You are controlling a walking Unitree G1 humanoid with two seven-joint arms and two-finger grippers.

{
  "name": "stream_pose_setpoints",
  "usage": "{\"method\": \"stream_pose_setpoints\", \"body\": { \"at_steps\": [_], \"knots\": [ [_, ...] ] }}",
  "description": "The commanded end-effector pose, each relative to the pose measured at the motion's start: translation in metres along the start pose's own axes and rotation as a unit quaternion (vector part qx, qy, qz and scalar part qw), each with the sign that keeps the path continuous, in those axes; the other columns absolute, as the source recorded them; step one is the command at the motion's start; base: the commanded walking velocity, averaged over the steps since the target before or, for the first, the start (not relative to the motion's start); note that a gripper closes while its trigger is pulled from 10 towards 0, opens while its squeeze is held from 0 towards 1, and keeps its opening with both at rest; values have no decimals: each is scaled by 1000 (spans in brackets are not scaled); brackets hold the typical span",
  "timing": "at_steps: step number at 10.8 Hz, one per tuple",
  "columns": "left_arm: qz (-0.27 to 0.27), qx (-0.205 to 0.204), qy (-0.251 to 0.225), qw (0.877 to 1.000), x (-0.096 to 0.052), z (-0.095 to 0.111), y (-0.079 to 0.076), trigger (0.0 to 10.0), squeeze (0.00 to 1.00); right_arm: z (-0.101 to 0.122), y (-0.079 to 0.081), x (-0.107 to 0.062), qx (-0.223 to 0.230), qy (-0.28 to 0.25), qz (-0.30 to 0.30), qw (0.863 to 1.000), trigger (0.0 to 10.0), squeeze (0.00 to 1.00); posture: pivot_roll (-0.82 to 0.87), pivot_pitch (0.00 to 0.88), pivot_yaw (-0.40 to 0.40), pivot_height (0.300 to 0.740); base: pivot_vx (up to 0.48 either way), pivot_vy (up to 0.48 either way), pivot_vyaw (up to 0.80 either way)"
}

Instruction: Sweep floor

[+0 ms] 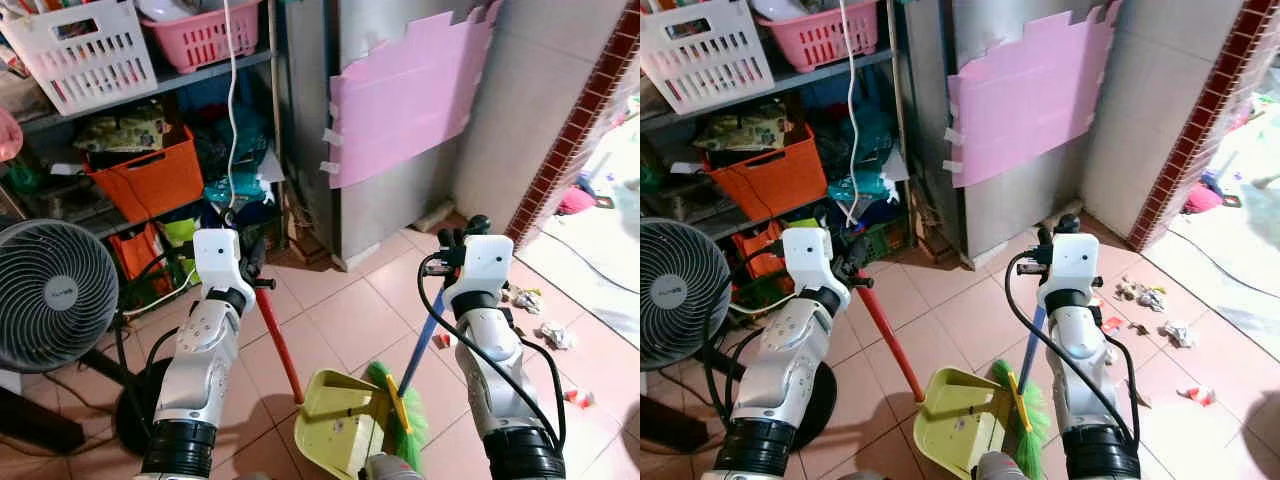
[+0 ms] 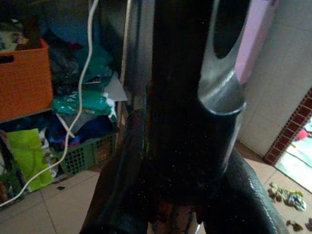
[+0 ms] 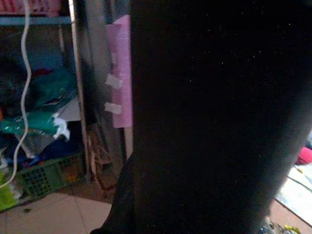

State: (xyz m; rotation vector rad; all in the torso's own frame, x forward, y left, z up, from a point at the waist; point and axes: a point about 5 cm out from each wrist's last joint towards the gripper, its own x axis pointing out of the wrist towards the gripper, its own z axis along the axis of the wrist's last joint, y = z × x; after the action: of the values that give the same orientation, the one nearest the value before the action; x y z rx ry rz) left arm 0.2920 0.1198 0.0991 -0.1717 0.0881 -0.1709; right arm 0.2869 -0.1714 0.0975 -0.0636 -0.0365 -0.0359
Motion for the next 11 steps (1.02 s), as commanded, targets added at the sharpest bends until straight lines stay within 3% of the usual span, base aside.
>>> {"method": "stream_pose_setpoints", "body": {
  "at_steps": [1, 2, 7, 9, 11],
  "knots": [
    [-9, -14, -27, 999, 3, 12, -2, 10000, 0, -4, 3, -2, 5, 14, 2, 1000, 10000, 0, -86, 0, 87, 740, 266, 0, 0],
    [-10, -14, -26, 1000, 3, 11, -2, 10000, 0, -5, 3, -2, 1, 16, 4, 1000, 10000, 0, -84, 0, 86, 740, 266, 0, 0],
    [-12, -15, -25, 1000, 1, 11, -3, 10000, 0, -4, 5, 0, 3, 14, 9, 1000, 10000, 0, -75, 0, 81, 740, 313, 0, -765],
    [-12, -11, -23, 1000, 1, 10, -3, 10000, 0, 0, 2, 0, -11, 2, -5, 1000, 10000, 0, -77, 0, 82, 740, 253, 0, 0],
    [-14, -3, -26, 1000, 1, 12, -1, 10000, 0, 12, -9, 4, -54, -26, -41, 997, 10000, 0, -78, 0, 83, 740, 126, 0, 0]
  ]
}}
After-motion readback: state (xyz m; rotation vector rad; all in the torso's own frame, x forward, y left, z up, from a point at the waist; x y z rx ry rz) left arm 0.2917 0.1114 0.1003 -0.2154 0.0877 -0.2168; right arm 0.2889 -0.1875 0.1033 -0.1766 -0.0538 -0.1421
